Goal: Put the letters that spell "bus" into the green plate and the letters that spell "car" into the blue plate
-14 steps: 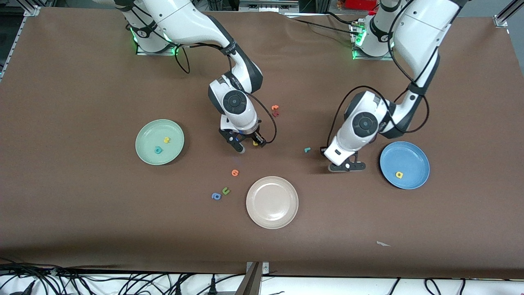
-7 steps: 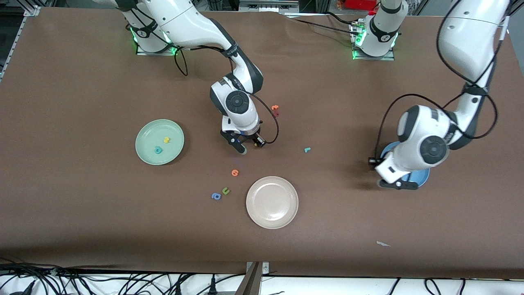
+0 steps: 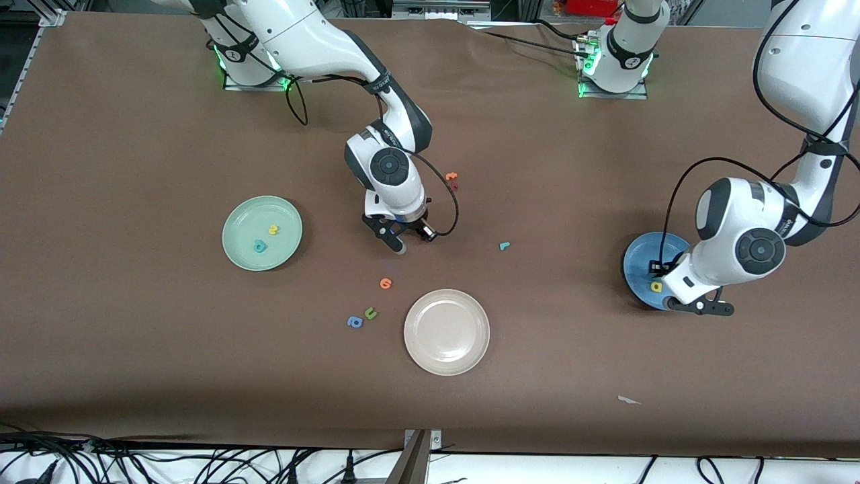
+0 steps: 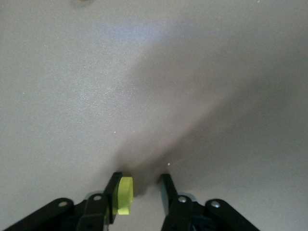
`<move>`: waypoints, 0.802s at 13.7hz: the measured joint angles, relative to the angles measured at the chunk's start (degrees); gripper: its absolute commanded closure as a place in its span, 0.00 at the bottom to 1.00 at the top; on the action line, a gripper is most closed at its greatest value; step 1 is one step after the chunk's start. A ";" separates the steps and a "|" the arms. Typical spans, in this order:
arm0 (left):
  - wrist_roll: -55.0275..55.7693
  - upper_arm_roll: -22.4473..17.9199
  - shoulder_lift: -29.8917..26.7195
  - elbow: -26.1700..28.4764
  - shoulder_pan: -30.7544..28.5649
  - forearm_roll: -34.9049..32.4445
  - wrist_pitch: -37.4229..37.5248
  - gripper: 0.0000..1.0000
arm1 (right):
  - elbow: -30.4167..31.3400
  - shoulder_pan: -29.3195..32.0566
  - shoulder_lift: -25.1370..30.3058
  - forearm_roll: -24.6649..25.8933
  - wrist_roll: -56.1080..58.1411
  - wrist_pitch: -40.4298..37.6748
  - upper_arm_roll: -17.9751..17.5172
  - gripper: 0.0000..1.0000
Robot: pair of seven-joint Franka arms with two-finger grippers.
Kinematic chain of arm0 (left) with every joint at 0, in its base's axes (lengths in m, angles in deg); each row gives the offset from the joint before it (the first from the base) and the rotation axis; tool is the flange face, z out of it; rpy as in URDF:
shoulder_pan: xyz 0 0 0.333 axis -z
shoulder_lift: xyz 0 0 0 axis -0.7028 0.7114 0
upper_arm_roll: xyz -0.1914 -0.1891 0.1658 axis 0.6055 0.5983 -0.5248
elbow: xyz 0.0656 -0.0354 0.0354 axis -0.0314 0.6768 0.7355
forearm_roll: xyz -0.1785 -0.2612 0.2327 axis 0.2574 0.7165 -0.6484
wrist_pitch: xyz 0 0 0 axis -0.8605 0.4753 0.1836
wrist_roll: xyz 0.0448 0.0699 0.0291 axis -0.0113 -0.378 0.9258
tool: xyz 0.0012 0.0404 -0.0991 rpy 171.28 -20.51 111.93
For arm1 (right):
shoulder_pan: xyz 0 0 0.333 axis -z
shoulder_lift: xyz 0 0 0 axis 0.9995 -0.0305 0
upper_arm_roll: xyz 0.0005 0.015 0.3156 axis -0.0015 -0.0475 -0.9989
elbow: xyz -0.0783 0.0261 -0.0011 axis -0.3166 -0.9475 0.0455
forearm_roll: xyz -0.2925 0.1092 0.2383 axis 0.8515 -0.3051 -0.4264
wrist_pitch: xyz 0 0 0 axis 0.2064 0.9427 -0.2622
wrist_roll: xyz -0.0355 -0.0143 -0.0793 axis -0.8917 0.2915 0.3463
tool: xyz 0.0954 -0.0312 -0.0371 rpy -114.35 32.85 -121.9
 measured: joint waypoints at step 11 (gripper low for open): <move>36.51 5.61 3.09 2.30 19.23 8.08 -9.95 0.00 | -1.10 -0.43 0.55 0.34 4.12 -0.84 1.26 1.00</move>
